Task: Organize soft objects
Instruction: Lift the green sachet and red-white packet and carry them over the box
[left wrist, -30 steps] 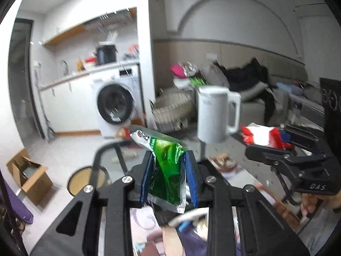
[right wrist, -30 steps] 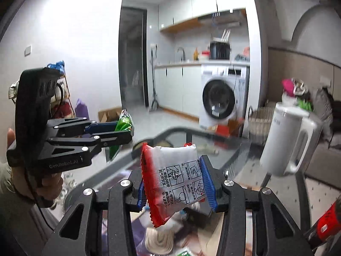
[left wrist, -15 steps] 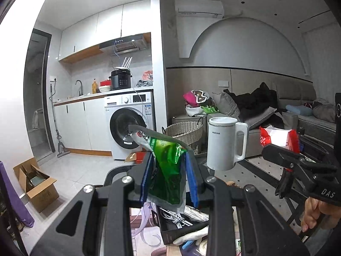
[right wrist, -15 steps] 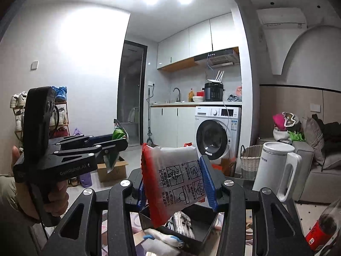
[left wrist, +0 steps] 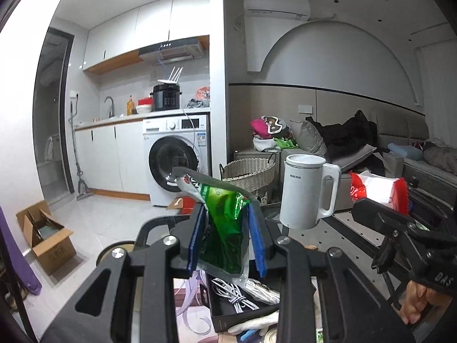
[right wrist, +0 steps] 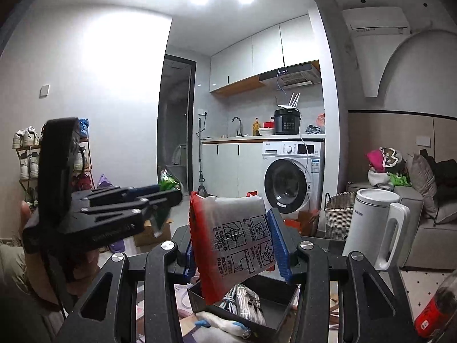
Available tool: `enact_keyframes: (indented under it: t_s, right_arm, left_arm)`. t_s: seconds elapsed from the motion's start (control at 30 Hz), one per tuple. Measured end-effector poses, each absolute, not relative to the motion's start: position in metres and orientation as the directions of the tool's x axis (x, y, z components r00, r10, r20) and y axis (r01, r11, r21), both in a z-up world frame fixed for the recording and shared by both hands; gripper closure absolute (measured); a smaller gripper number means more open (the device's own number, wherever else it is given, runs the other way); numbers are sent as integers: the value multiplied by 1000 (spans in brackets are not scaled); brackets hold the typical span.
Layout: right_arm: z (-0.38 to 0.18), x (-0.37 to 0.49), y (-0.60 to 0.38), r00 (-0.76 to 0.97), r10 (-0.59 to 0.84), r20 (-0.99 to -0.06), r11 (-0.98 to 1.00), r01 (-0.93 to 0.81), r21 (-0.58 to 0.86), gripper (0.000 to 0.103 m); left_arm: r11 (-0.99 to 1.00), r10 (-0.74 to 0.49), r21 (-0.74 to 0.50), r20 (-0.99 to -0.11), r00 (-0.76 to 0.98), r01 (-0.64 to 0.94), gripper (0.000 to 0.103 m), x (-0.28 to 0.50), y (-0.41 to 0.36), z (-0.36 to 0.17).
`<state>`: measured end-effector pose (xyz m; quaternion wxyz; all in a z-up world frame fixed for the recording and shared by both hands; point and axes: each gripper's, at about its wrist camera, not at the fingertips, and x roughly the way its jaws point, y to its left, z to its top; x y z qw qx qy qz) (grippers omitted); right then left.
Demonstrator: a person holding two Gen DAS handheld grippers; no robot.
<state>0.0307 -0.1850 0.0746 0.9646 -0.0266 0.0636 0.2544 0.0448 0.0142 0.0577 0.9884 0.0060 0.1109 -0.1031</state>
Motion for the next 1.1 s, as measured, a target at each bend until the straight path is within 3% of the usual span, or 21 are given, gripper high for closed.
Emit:
enact_keyframes:
  t_s: [1.1]
  right_arm:
    - [52, 142, -161, 876, 419, -237, 907, -415, 69, 59]
  left_arm:
    - [984, -144, -141, -296, 944, 105, 74, 143, 0, 38]
